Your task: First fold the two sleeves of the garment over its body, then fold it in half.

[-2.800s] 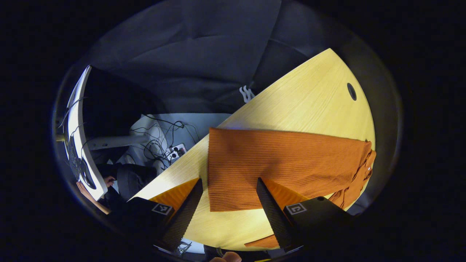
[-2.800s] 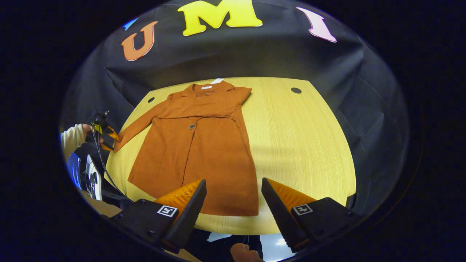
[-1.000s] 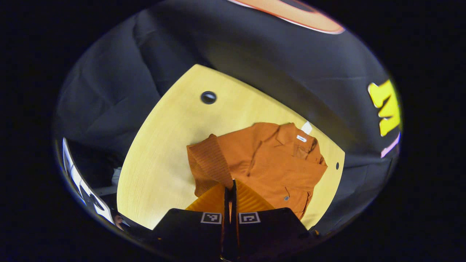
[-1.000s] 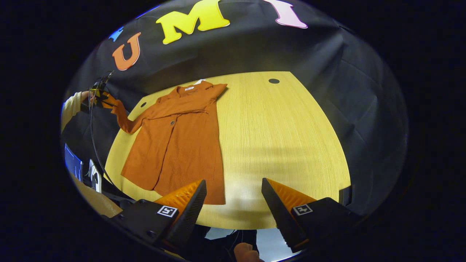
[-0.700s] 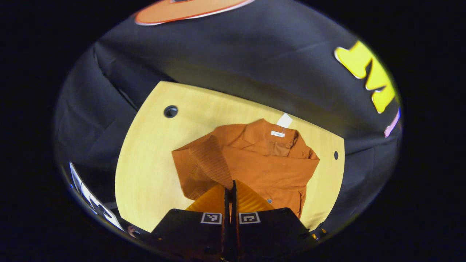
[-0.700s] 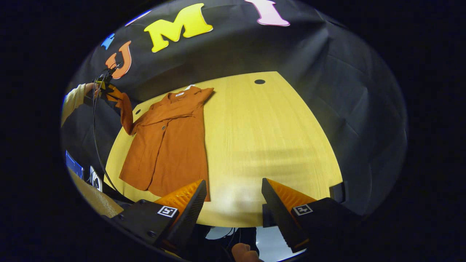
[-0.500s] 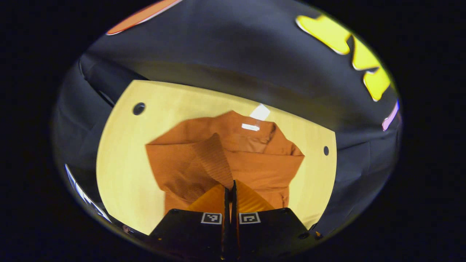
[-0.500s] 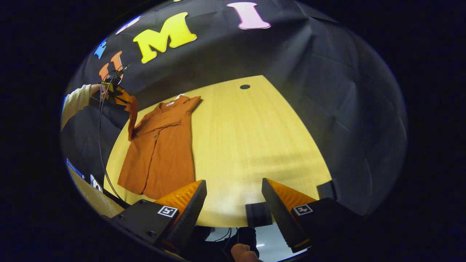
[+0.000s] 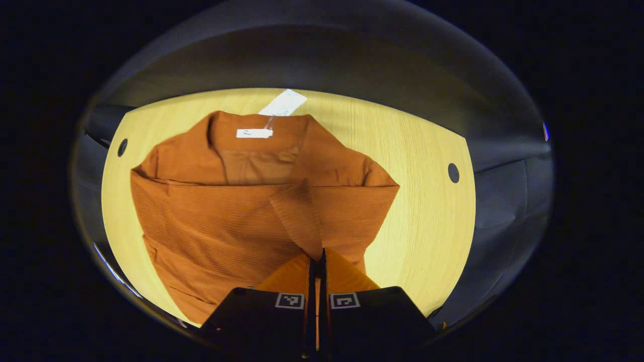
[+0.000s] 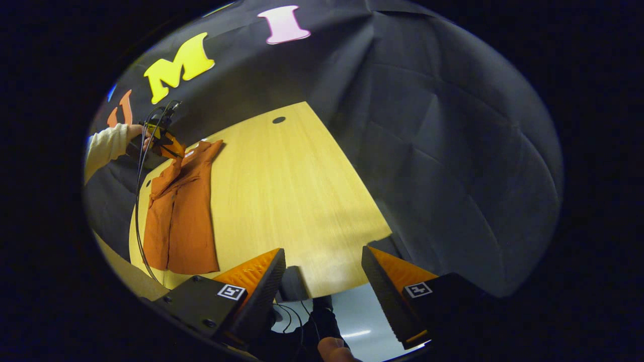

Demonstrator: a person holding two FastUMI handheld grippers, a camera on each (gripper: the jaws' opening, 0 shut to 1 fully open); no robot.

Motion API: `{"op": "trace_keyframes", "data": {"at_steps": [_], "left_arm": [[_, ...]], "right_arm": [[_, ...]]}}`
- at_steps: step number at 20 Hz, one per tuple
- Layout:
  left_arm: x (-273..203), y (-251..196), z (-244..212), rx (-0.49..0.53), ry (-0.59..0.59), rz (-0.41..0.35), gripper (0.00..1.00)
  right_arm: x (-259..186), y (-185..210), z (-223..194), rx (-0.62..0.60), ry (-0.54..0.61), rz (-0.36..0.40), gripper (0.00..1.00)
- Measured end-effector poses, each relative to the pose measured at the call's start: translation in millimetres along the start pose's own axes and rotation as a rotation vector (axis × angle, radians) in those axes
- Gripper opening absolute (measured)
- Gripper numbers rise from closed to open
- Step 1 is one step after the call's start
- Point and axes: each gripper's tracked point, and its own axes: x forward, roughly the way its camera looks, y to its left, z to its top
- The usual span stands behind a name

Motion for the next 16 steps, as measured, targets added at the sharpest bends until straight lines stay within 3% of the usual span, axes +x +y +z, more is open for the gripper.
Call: {"op": "trace_keyframes", "data": {"at_steps": [2,3,4,6,8,9,12,13,16], "left_arm": [[7,-9,9,0.006,0.017,0.018,0.07],[24,-2,-26,0.010,0.019,0.024,0.09],[20,-8,2,0.008,0.022,0.027,0.10],[20,-16,2,0.003,0.018,0.000,0.16],[16,-21,0,0.007,0.017,-0.020,0.30],[13,-23,-1,0.006,0.015,-0.033,0.53],[-7,-22,-4,-0.007,-0.007,-0.062,0.70],[-14,-19,-5,-0.012,-0.013,-0.068,0.79],[-44,3,-7,-0.012,-0.058,-0.077,0.86]], "right_arm": [[0,-15,-8,0.027,0.022,-0.025,0.98],[1,-21,-10,0.041,0.026,-0.034,0.98],[2,-25,-10,0.052,0.028,-0.043,0.98],[3,-30,-9,0.074,0.029,-0.048,0.98],[6,-28,-8,0.090,0.030,-0.044,0.98],[7,-23,-7,0.093,0.032,-0.035,0.98],[12,-4,0,0.056,0.026,-0.006,0.98],[13,4,4,0.031,0.020,0.003,0.98],[16,38,13,-0.055,0.013,0.050,0.98]]}}
